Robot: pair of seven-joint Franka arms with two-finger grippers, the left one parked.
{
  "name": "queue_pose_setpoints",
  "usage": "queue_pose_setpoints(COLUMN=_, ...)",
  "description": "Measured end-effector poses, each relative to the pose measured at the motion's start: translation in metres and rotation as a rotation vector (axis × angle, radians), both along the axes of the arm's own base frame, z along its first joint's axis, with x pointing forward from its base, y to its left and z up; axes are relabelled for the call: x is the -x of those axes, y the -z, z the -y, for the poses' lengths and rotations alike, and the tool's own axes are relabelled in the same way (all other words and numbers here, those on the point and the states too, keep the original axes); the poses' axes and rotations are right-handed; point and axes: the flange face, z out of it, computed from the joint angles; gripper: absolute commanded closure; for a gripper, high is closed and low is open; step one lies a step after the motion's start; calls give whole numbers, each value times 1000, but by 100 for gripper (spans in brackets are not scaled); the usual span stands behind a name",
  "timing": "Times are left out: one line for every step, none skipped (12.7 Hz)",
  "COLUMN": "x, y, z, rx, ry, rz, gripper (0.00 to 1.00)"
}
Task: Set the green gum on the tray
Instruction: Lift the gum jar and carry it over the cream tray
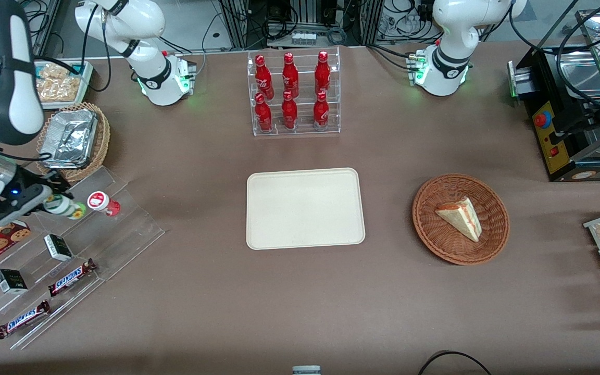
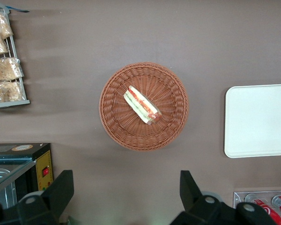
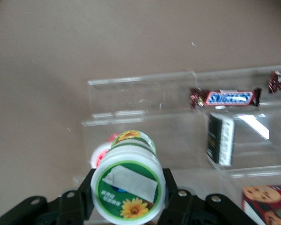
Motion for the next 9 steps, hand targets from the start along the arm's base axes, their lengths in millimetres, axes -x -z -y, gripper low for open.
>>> queue_pose_setpoints(x=-3, y=-2, z=-24, rx=-2, ry=29, rz=-11, gripper=100)
queue_pose_setpoints(x=-4, y=-2, z=-50, rx=-3, ry=59, rz=-21, gripper=100)
queue_pose_setpoints(x=-5, y=-1, z=-79, rx=-2, ry=90, rz=-28, gripper=100)
queue_pose_setpoints(x=-4, y=0, z=-110, rx=-1, ry=120, rz=-35, gripper=100)
queue_pose_setpoints(x=-2, y=1, z=-141, rx=1, ry=151, rz=-39, gripper=100)
queue_pose_setpoints(x=2, y=2, z=-175, rx=4, ry=186, rz=-44, gripper=100)
queue_pose_setpoints(x=7, y=5, z=-208, rx=9, ry=221, rz=-51, gripper=100)
queue_pose_setpoints(x=12, y=10, z=-240, rx=16, ry=249, rz=-58, gripper=100)
queue_pose_setpoints(x=14, y=15, z=-271, rx=24, ry=277, rz=-62, gripper=100)
